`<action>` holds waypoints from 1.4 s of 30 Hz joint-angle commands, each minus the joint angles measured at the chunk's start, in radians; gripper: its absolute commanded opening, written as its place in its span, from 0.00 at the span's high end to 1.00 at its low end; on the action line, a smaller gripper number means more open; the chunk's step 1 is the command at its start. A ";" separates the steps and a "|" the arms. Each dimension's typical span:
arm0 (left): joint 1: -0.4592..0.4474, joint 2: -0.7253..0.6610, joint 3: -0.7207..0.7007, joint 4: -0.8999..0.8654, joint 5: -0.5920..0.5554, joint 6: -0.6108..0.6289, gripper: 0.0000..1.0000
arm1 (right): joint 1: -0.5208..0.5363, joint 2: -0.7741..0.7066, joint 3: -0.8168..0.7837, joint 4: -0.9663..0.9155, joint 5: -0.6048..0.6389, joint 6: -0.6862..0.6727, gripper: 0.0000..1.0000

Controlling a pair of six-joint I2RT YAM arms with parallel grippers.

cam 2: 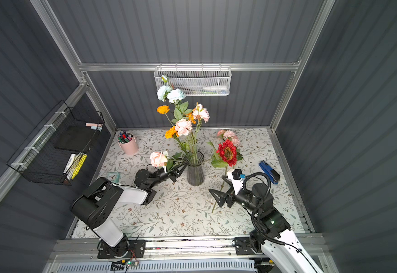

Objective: Pick out pink flowers from the vase
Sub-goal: Pick up the flower from the vase.

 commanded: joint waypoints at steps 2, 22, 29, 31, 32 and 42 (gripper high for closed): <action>-0.008 0.000 0.030 0.136 0.026 -0.014 0.74 | 0.007 0.027 -0.003 0.039 -0.022 -0.012 0.01; -0.010 -0.150 0.116 -0.217 0.051 0.130 0.89 | 0.018 0.032 -0.006 0.041 -0.008 -0.014 0.01; -0.013 -0.227 0.203 -0.454 0.058 0.225 0.92 | 0.020 0.030 -0.011 0.047 -0.008 -0.015 0.01; -0.013 -0.255 0.235 -0.564 0.055 0.281 0.92 | 0.020 0.032 -0.014 0.054 -0.008 -0.016 0.01; -0.013 -0.263 0.247 -0.594 0.055 0.289 0.92 | 0.021 0.032 -0.012 0.054 -0.008 -0.018 0.01; -0.013 -0.338 0.402 -0.893 0.059 0.376 0.92 | 0.023 0.075 0.040 0.043 -0.018 -0.051 0.01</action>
